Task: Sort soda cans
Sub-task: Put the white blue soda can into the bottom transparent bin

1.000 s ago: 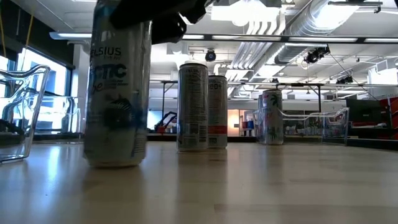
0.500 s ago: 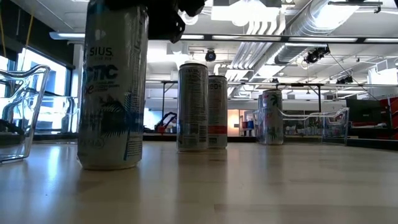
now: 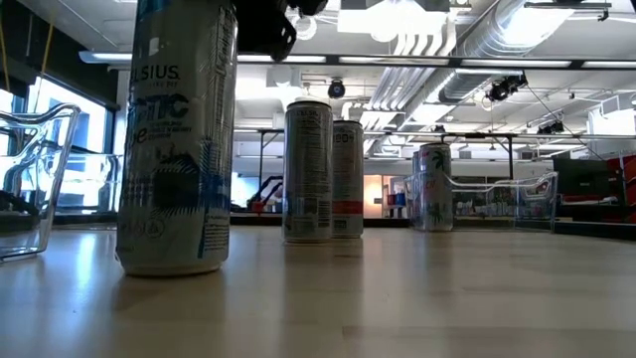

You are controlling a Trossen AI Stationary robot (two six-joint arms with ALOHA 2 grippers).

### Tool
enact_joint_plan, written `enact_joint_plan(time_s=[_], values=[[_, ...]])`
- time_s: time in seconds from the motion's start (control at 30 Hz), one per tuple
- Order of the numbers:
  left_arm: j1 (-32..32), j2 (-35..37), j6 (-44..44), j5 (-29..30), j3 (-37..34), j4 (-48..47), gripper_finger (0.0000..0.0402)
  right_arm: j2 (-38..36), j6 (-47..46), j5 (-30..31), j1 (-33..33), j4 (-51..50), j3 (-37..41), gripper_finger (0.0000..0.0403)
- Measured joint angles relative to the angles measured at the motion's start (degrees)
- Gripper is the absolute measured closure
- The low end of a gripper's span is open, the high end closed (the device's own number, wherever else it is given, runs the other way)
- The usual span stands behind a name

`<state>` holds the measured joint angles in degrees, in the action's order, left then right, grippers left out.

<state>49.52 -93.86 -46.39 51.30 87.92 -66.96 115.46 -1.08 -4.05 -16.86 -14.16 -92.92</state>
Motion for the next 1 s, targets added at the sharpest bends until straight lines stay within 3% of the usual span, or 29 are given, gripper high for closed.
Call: enact_joint_plan(time_s=[0.23,0.43,0.67,0.87,1.0], values=[[0.00,-0.02,-0.44,0.74,0.00,-0.39,0.0167,-3.66,0.00,4.49,-1.10,-2.07,0.00,0.0109],[-0.63,-0.04,-1.74,1.72,-3.24,0.08,0.0166,-10.37,-4.56,24.98,-7.27,-15.35,-0.02,0.0109],[-4.19,-0.01,-0.98,0.67,-5.61,3.19,0.0127,-14.16,-21.85,43.55,-19.79,-33.55,-0.02,0.0109],[-8.43,0.17,10.23,-11.79,-5.60,15.62,0.0068,-14.01,-34.09,59.71,-28.89,-41.41,0.00,0.0109],[-11.79,0.17,16.70,-21.99,-5.60,21.55,0.0056,-13.98,-37.86,66.86,-32.22,-43.65,0.00,0.0109]])
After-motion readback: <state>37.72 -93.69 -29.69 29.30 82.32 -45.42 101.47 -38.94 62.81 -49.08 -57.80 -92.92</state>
